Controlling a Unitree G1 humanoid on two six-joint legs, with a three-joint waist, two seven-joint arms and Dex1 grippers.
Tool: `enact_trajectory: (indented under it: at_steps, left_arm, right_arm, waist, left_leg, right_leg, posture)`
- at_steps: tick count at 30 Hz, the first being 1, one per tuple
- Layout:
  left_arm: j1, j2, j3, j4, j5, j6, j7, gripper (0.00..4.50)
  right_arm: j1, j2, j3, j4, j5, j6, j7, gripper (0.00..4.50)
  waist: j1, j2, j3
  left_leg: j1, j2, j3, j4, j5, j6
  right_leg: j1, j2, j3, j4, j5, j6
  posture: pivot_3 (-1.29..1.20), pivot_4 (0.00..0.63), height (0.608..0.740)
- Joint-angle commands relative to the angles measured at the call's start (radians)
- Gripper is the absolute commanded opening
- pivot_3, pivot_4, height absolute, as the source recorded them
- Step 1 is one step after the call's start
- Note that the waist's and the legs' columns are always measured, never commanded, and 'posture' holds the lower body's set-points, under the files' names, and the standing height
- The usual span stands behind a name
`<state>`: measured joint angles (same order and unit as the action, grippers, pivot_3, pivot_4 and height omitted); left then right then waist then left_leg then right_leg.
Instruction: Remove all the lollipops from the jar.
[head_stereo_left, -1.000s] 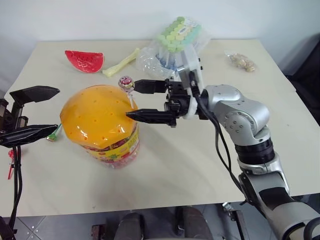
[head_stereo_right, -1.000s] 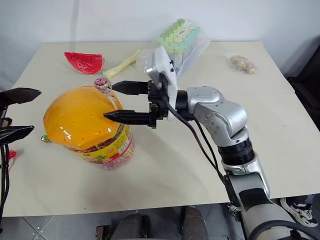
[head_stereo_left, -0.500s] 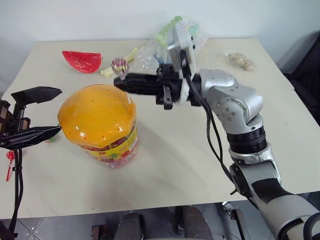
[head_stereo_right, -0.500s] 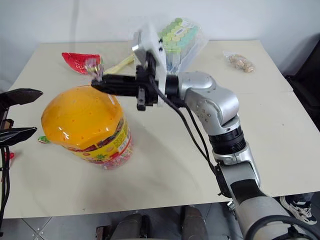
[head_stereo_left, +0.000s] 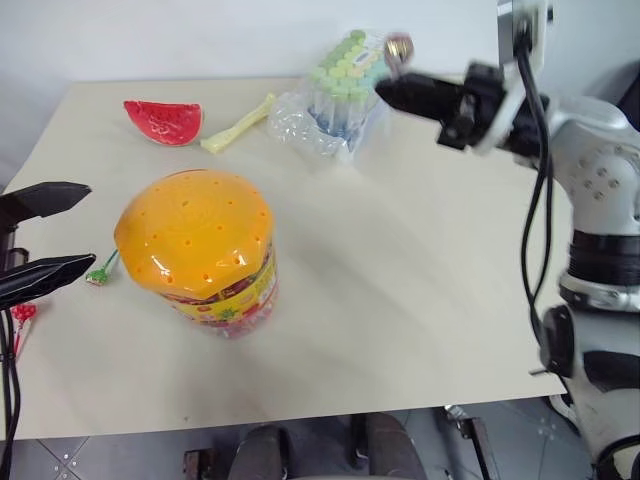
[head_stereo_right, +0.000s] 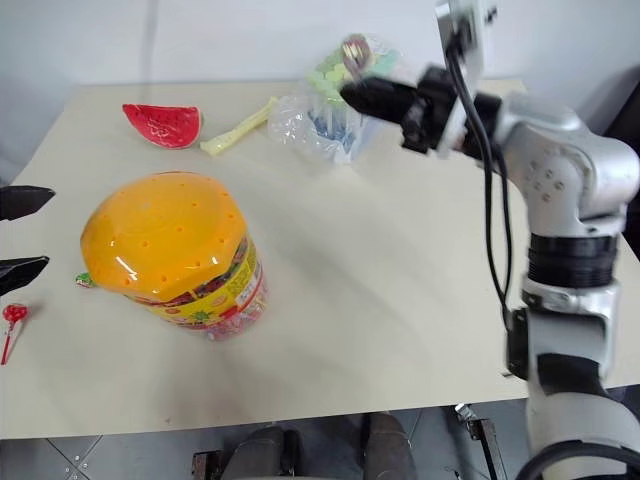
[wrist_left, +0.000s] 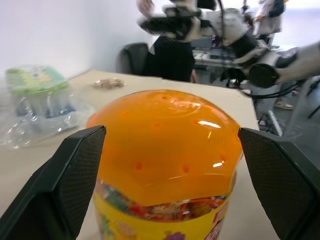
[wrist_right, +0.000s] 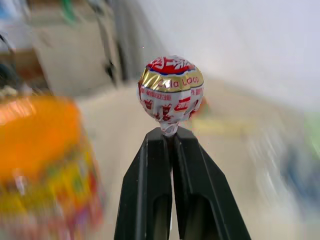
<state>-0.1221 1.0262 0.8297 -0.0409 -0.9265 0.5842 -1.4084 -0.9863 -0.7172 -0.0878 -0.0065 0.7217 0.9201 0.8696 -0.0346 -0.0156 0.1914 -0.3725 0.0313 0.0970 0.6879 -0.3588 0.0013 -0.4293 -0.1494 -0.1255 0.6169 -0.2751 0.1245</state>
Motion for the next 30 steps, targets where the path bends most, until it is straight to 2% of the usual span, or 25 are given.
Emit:
enact_trajectory:
  at_steps: [1, 7, 12, 17, 21, 25, 30]
  left_arm:
    - [0.071, 0.014, 0.108, -0.021, -0.007, 0.014, -0.012, 4.5]
    - [0.196, -0.006, 0.192, 0.013, 0.015, 0.001, -0.035, 4.5]
    - [0.24, -0.048, 0.207, 0.024, 0.028, -0.01, 0.025, 4.5]
    - [0.245, -0.07, 0.188, 0.027, 0.065, -0.006, 0.14, 4.5]
    - [0.26, -0.07, 0.173, 0.029, 0.084, 0.014, 0.201, 4.5]
    - [0.275, -0.061, 0.164, 0.024, 0.119, 0.038, 0.289, 4.5]
    - [0.273, -0.072, 0.141, 0.015, 0.14, -0.029, 0.266, 4.5]
  right_arm:
    - [0.097, -0.097, -0.039, -0.08, -0.015, 0.047, -0.003, 0.01]
    - [0.357, -0.192, -0.065, -0.102, -0.059, 0.057, -0.012, 0.01]
    - [0.492, -0.181, -0.065, -0.064, -0.108, 0.034, -0.045, 0.01]
    - [0.544, -0.163, -0.043, -0.001, -0.175, -0.009, -0.072, 0.01]
    - [0.542, -0.134, -0.057, 0.049, -0.205, -0.034, -0.102, 1.07]
    - [0.57, -0.13, -0.075, 0.043, -0.205, -0.04, -0.103, 2.47]
    - [0.616, -0.13, -0.122, -0.006, -0.178, -0.057, -0.083, 4.15]
  waist:
    - [-0.001, 0.0, 0.0]
    - [0.007, 0.0, 0.0]
    - [0.007, 0.0, 0.0]
    - [0.007, 0.0, 0.0]
    - [0.007, 0.0, 0.0]
    - [0.007, 0.0, 0.0]
    - [0.009, 0.0, 0.0]
  left_leg:
    - [0.001, 0.0, 0.001, 0.0, 0.0, 0.0]
    - [0.001, 0.0, 0.002, -0.001, 0.0, 0.0]
    - [0.002, 0.0, 0.002, -0.001, 0.0, 0.0]
    - [0.002, 0.0, 0.002, -0.001, 0.0, 0.0]
    - [0.002, 0.0, 0.002, -0.001, 0.0, 0.0]
    - [0.002, 0.0, 0.002, -0.001, 0.0, 0.0]
    - [0.002, 0.0, 0.002, -0.001, 0.0, 0.0]
  right_leg:
    - [0.0, 0.0, 0.0, 0.0, 0.0, 0.0]
    - [0.0, 0.0, 0.002, 0.0, 0.0, 0.0]
    - [0.0, 0.0, 0.002, 0.0, 0.0, 0.0]
    - [0.0, 0.0, 0.003, 0.0, 0.0, 0.0]
    - [0.0, 0.0, 0.003, 0.0, 0.0, -0.001]
    - [0.0, 0.0, 0.003, 0.0, 0.0, -0.001]
    - [0.0, 0.0, 0.003, 0.0, 0.0, -0.001]
  posture:
    - [0.0, 0.15, 0.74]
    - [0.0, 0.15, 0.74]
    - [0.0, 0.15, 0.74]
    - [0.0, 0.15, 0.74]
    - [0.0, 0.15, 0.74]
    - [0.0, 0.15, 0.74]
    - [0.0, 0.15, 0.74]
